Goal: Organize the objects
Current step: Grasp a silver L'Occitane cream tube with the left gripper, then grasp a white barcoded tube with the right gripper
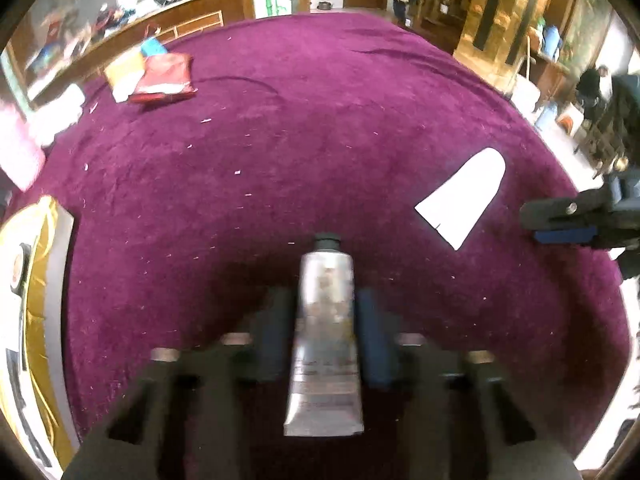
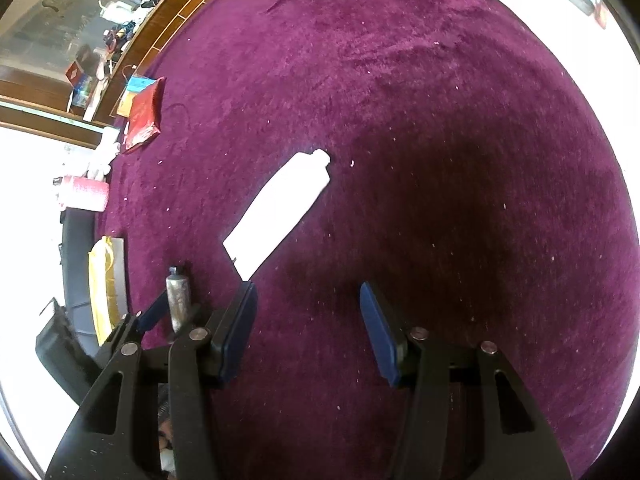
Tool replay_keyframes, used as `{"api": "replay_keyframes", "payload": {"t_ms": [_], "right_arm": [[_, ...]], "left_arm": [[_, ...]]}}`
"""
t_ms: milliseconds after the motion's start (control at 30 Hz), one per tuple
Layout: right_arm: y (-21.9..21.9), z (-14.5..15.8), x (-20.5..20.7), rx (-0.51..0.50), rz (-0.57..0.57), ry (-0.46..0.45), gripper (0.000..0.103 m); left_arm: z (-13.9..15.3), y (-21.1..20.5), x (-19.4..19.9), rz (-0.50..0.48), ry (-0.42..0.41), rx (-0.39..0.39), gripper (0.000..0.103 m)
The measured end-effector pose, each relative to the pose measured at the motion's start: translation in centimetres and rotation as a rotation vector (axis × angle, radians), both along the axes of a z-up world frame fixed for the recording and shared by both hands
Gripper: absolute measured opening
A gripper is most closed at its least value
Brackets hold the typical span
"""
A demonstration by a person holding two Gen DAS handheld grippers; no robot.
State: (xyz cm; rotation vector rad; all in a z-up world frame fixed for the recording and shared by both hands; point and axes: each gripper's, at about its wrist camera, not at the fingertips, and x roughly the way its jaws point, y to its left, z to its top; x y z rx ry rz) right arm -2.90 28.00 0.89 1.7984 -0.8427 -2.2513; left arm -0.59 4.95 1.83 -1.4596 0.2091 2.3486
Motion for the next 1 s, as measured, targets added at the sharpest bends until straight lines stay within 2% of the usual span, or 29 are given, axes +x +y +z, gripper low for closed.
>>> {"api": "replay_keyframes", "payload": {"t_ms": [67,200,367,567,767,867,1000], "right_arm": [[-0.3,0.2,-0.3,0.025,-0.003,0.01,0.052],[-1.7,0.5,-1.7,0.104,0.006,0.017,0.054],[-2.7,0.5,-2.9,0.125,-0.004,0.017,0.055],[-3.0,0.4,-3.1,0.157,-0.049,0.024,0.056],[-5.1,0.7,-4.3,0.264,-0.059,0.018,0.059],[-6.1,0.7,-5.2,0.333,-0.079,0.027,0.059],[-7.8,0.4,-6.5,0.492,-0.052,0.064,0.059]], "left_arm": [[0.1,-1.5,-0.6,0.036,-0.048,0.067,0.022],[1.1,-3.3,0.0,0.058,-0.057,0.144,0.022],[2.7,-4.6,0.3,0.065,-0.046,0.202,0.023],[3.3,-6.6,0.7,0.086,-0.055,0.239,0.023],[3.0,-8.3,1.2,0.1,-0.073,0.247,0.023],[3.1,-8.9,1.5,0.096,-0.074,0.246,0.023],[3.3,-9.5,1.9,0.091,-0.073,0.247,0.023]]}}
